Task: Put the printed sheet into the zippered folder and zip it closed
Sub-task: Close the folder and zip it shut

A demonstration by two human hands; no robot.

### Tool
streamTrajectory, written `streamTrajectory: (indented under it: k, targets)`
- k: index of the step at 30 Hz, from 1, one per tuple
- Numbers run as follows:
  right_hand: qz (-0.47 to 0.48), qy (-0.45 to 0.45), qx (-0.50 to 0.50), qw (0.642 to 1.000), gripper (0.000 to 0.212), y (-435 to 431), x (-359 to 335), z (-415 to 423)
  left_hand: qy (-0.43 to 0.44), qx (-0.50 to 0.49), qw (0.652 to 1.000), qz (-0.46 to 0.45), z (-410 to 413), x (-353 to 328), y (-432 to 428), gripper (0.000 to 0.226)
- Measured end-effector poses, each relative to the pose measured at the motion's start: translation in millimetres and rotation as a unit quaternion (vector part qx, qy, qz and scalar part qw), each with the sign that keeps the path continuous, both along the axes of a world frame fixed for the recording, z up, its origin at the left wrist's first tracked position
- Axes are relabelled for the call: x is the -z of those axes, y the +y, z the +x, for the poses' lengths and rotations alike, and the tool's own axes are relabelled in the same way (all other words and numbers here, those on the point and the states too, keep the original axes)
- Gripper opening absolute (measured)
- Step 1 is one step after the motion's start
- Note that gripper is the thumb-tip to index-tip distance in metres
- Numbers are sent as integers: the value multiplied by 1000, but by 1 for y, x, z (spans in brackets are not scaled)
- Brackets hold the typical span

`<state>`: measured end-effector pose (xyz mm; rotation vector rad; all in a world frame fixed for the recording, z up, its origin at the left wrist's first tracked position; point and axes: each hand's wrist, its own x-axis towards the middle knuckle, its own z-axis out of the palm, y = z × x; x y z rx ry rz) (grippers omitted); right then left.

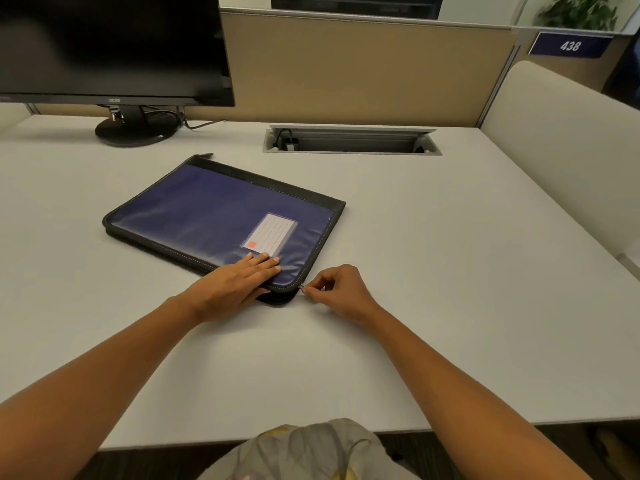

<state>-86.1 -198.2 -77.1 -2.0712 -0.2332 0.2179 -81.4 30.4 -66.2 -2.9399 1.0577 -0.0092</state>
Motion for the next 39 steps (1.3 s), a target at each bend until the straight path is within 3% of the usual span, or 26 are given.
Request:
streamTrajectory:
  k: [4,6,9,15,21,29,39]
  targets:
    - [-8,-8,-7,1000,14,12,2,-2,-44,-45,998,-4,-9,1,-5,77]
    - [-13,-23,-6,1000,13,16,2,-4,-17,-69,997,3,-11,3,-10,83]
    - [-7,-24,-2,1000,12,18,3,-6,-38,-84,995,31,-14,6,-15,81]
    - [2,-47,-42,998,11,32,1,-16,-126,-50,990,34,-10,11,-16,80]
    - [6,-70,-36,997,11,36,-7,-15,-179,-17,984,-18,-7,13,-8,76]
    - [39,-93,52,993,8,19,-22,3,-221,-12,970,-103,-6,-3,-4,72]
    - [163,-130,74,975,11,45,-80,27,-298,-29,921,-249,13,-58,6,63]
